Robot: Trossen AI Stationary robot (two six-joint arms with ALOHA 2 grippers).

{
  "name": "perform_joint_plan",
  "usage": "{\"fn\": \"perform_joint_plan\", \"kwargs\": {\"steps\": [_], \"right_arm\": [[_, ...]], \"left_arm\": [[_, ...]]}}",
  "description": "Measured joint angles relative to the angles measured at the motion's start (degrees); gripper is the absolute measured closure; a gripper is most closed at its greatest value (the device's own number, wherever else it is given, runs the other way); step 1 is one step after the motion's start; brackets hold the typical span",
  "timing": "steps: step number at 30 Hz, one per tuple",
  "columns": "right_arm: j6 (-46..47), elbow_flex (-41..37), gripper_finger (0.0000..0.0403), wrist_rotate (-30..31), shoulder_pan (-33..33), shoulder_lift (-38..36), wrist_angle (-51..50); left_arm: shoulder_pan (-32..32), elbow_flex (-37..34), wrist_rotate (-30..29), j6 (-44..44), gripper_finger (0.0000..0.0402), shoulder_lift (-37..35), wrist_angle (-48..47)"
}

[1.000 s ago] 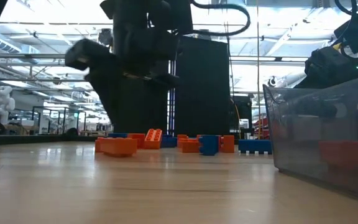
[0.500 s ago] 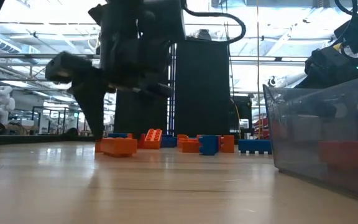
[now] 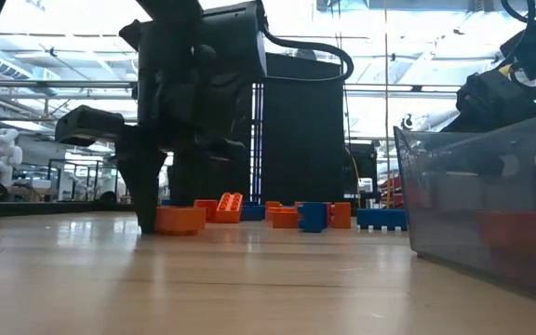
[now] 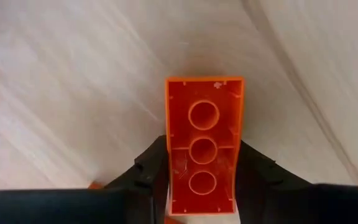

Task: Sort blocks
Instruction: Put the orange game piece into the center black bin

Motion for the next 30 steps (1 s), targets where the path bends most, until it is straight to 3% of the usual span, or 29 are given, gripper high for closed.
{"fn": "perform_joint_plan", "kwargs": {"steps": [6,11,15,20,23,27,30], "right_arm": [[0.06,0.0,0.0165,0.04,0.02,0.02,0.0],[0.17,0.0,0.0165,1.69,0.0,0.04,0.19],[0.25,0.0,0.0165,3.3,0.0,0.04,0.37],[0.87,0.0,0.0165,4.22,0.0,0.04,0.46],[1.79,0.0,0.0165,4.22,0.0,0.04,0.46],[3.17,0.0,0.0165,4.23,0.0,0.04,0.48],[3.84,0.0,0.0165,4.22,0.0,0.04,0.48]], "left_arm": [[0.97,5.96,-3.55,-8.46,0.0282,0.3,0.58],[1.18,16.88,-3.72,-15.01,0.0282,0.3,2.17],[1.25,25.09,-3.06,-18.6,0.0282,0.27,9.22],[1.04,27.53,1.28,-22.3,0.0282,0.12,24.99],[0.64,27.53,4.57,-22.47,0.0282,1.11,29.04],[-1.09,27.51,14.47,-25.58,0.0282,4.84,32.48],[-3.08,27.45,17.46,-29.14,0.0282,8.41,36.64]]}}
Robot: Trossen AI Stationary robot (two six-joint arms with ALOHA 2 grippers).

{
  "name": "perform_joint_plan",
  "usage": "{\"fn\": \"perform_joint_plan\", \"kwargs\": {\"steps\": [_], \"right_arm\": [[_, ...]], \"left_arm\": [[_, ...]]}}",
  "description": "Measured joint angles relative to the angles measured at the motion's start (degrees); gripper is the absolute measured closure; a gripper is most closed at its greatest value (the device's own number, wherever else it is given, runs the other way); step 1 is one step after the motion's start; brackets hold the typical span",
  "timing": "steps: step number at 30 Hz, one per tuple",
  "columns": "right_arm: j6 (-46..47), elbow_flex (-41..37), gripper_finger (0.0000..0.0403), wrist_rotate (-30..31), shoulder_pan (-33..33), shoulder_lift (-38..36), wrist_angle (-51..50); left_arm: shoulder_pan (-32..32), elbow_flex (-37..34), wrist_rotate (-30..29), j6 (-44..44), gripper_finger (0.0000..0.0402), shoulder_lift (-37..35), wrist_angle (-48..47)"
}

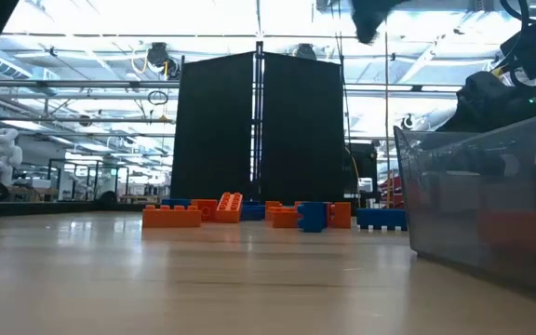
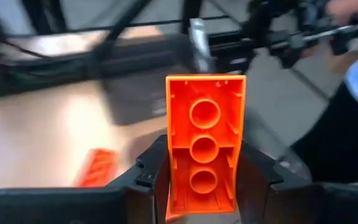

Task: Sort blocks
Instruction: Put the orange game piece into the center black bin

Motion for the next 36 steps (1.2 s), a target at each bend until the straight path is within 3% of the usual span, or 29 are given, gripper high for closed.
{"fn": "perform_joint_plan", "kwargs": {"steps": [5,10,17,25,31,34,36], "right_arm": [[0.88,0.0,0.0165,-0.04,0.0,0.01,0.01],[0.87,0.0,0.0165,-0.09,0.0,0.09,0.02],[0.7,0.0,0.0165,-0.22,0.0,0.22,0.0],[0.66,0.0,0.0165,-0.24,0.0,0.26,0.0],[0.22,0.0,0.0165,-0.32,0.0,0.31,0.0],[0.08,0.0,0.0165,-0.33,0.0,0.31,0.0],[-0.26,0.0,0.0165,-0.33,0.0,0.38,0.02]], "left_arm": [[-0.7,-0.03,6.22,-6.97,0.0282,4.48,13.1],[-1.23,-0.03,8.69,-10.79,0.0282,7.41,14.7],[-1.49,-0.03,8.11,-9.42,0.0278,9.48,14.36],[-1.67,-0.01,4.09,-9.45,0.0133,9.39,14.58],[-1.77,0.67,2.73,-9.8,0.0115,9.12,13.26],[-0.94,3.76,0.82,-9.71,0.0114,6.97,4.82],[0.22,6.66,-3.71,-8.25,0.0113,4.26,-3.73]]}}
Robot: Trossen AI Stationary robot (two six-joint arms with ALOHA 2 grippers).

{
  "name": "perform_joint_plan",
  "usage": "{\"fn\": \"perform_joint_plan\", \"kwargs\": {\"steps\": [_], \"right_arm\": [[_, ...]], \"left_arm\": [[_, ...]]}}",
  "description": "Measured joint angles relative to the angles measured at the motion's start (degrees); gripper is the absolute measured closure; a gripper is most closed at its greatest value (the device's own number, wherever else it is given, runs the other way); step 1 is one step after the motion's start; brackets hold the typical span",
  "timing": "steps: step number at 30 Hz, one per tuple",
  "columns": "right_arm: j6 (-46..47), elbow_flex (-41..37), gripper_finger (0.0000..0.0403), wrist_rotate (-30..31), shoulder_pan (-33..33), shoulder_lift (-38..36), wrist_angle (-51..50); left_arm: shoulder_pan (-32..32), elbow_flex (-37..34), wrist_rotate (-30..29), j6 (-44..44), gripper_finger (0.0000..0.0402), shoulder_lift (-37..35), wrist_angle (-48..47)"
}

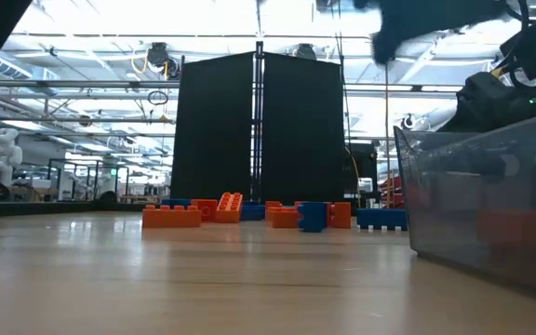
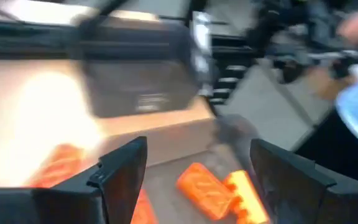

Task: Sort blocks
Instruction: Put the orange game piece into the center black bin

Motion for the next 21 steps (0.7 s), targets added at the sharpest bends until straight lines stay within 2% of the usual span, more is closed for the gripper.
{"fn": "perform_joint_plan", "kwargs": {"steps": [4,6,8,11,14,18,21], "right_arm": [[-0.15,0.0,0.0165,-0.04,0.0,0.19,-0.02],[-0.17,0.0,0.0165,-0.01,0.0,0.23,0.0],[-0.31,0.0,0.0165,-0.07,0.0,0.25,-0.02],[-0.89,0.0,0.0165,-0.07,0.0,0.3,-0.02],[-2.19,0.0,0.0165,-0.04,0.01,0.3,-0.02],[-2.81,0.0,0.0165,-0.02,0.0,0.3,-0.02],[-3.2,0.0,0.0165,-0.05,0.01,0.3,-0.02]], "left_arm": [[1.58,4.21,-16.06,5.88,0.0113,-7.36,-21.52],[2.06,4.3,-25.16,5.52,0.0113,-11.09,-33.59],[3.04,4.24,-30.92,2.09,0.0112,-14.29,-44.46],[4.75,3.23,-35.49,-7.34,0.0112,-18.79,-56.06],[4.22,-0.9,-36.97,-13.49,0.0112,-22.26,-58.0],[2.04,-9.62,-40.3,-16.95,0.0112,-24.54,-57.5],[1.01,-18.83,-41.21,-21.86,0.0112,-24.79,-52.32]]}}
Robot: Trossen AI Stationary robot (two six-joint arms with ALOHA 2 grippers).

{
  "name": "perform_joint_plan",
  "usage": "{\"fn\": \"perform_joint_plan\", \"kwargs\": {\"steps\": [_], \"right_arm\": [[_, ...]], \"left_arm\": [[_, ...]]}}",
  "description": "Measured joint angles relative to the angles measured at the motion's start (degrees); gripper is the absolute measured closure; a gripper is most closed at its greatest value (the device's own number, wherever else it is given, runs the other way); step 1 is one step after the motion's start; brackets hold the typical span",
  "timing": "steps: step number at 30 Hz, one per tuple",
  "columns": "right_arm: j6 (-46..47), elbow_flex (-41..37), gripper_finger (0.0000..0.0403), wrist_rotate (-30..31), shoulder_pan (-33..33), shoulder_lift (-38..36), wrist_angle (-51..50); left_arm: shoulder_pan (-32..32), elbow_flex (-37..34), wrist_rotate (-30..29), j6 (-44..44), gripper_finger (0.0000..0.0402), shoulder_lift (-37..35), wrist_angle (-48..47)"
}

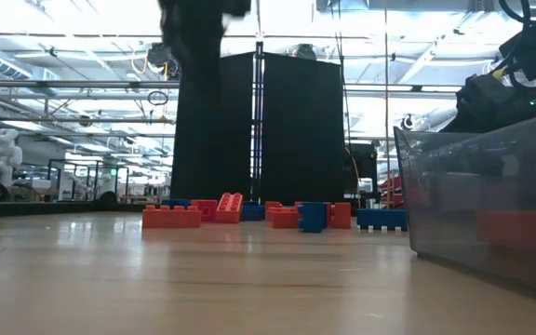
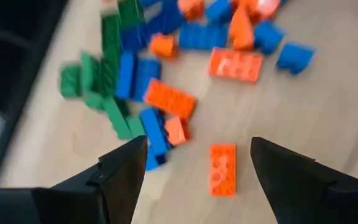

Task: Sort blocks
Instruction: Put the orange game piece into the center black bin

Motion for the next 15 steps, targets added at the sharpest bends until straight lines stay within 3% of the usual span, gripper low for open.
{"fn": "perform_joint_plan", "kwargs": {"steps": [4,7,11,15], "right_arm": [[-0.64,0.0,0.0165,0.01,-0.01,0.07,0.0],[-0.7,0.0,0.0165,0.01,0.0,0.09,0.0],[-2.0,0.0,0.0165,0.03,0.0,0.22,0.0],[-2.14,0.0,0.0165,0.15,-0.01,0.54,0.0]], "left_arm": [[-0.71,-11.99,6.85,-2.4,0.0112,0.15,12.15],[-0.06,-18.25,8.08,-5.15,0.0112,0.11,17.12],[1.17,-21.62,6.5,-6.12,0.0112,0.06,19.59],[2.85,-24.57,9.32,-2.49,0.0112,0.07,25.27]]}}
